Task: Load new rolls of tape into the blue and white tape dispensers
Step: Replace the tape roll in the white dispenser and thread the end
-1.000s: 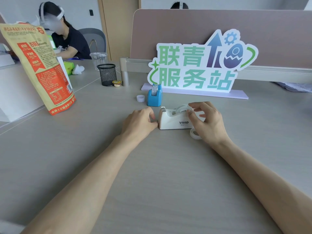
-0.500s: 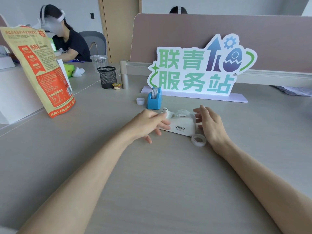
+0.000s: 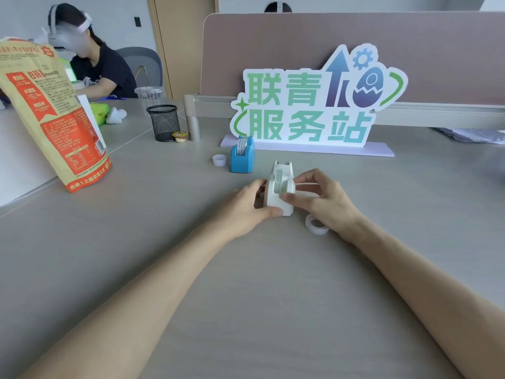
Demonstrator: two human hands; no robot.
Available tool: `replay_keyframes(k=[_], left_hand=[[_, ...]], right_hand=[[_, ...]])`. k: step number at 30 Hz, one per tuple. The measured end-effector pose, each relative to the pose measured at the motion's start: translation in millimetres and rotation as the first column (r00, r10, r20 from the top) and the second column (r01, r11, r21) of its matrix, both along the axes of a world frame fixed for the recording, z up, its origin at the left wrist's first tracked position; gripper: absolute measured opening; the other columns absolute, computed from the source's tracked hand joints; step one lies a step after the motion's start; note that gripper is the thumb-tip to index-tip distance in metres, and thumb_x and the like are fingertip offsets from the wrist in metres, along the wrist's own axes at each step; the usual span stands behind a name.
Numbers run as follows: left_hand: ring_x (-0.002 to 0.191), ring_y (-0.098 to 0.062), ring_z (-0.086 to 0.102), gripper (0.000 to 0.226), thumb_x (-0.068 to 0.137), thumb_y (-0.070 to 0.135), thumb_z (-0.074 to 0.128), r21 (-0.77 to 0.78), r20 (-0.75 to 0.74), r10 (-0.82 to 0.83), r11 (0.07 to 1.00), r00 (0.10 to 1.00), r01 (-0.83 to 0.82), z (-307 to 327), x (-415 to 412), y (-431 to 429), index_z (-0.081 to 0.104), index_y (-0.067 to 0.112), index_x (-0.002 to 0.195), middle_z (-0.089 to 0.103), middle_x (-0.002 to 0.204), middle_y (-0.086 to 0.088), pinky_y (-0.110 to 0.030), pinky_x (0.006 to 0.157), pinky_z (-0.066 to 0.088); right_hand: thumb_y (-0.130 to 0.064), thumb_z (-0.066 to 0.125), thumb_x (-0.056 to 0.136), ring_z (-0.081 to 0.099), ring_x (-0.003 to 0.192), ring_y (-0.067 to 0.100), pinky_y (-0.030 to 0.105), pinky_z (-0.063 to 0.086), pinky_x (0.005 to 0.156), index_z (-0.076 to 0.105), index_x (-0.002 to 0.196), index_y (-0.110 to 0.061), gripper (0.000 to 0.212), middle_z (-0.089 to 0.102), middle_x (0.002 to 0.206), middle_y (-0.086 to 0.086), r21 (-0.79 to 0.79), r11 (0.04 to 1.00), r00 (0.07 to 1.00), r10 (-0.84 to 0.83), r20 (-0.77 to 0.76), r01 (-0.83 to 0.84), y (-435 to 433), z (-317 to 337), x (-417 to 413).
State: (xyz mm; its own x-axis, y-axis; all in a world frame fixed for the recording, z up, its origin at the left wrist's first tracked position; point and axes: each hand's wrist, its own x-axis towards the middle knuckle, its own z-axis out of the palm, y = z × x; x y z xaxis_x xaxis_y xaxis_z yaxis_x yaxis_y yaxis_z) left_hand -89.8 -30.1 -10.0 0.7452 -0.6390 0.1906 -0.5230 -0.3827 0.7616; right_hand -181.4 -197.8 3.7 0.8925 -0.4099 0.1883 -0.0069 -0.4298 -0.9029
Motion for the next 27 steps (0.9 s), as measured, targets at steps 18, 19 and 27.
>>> replay_keyframes(k=[18, 19, 27], left_hand=[[0.105, -0.036, 0.059, 0.045, 0.095, 0.05, 0.044, 0.306, 0.303, 0.254, 0.887, 0.919, -0.346, 5.5, 54.1, -90.4, 0.05, 0.012, 0.117, 0.061, 0.119, -0.015, -0.036, 0.071, 0.042], [0.105, -0.036, 0.059, 0.045, 0.095, 0.05, 0.043, 0.316, 0.304, 0.254, 0.882, 0.918, -0.348, 5.7, 53.8, -90.8, 0.05, 0.011, 0.116, 0.062, 0.118, -0.015, -0.037, 0.071, 0.042], [0.114, -0.034, 0.054, 0.039, 0.097, 0.04, 0.034, 0.359, 0.336, 0.237, 0.863, 0.912, -0.356, 2.0, 42.9, -77.1, 0.046, 0.007, 0.115, 0.055, 0.129, -0.017, -0.037, 0.073, 0.038]], right_hand=[[-0.023, 0.059, 0.092, 0.064, 0.105, 0.013, 0.029, 0.048, 0.098, 0.061, 0.124, -0.019, 0.033, 0.067, 0.122, 0.0, -0.133, 0.987, 0.996, -0.088, 0.003, 0.088, -30.8, -5.6, 27.8], [-0.021, 0.059, 0.092, 0.064, 0.105, 0.012, 0.025, 0.047, 0.096, 0.061, 0.124, -0.019, 0.033, 0.067, 0.121, 0.0, -0.148, 0.985, 0.996, -0.091, 0.0, 0.09, -29.8, -5.8, 22.4], [-0.027, 0.065, 0.086, 0.058, 0.111, 0.005, 0.019, 0.045, 0.095, 0.055, 0.131, -0.023, 0.046, 0.062, 0.12, -0.008, -0.348, 0.935, 0.996, 0.037, -0.077, -0.061, -12.7, -9.6, -39.6]])
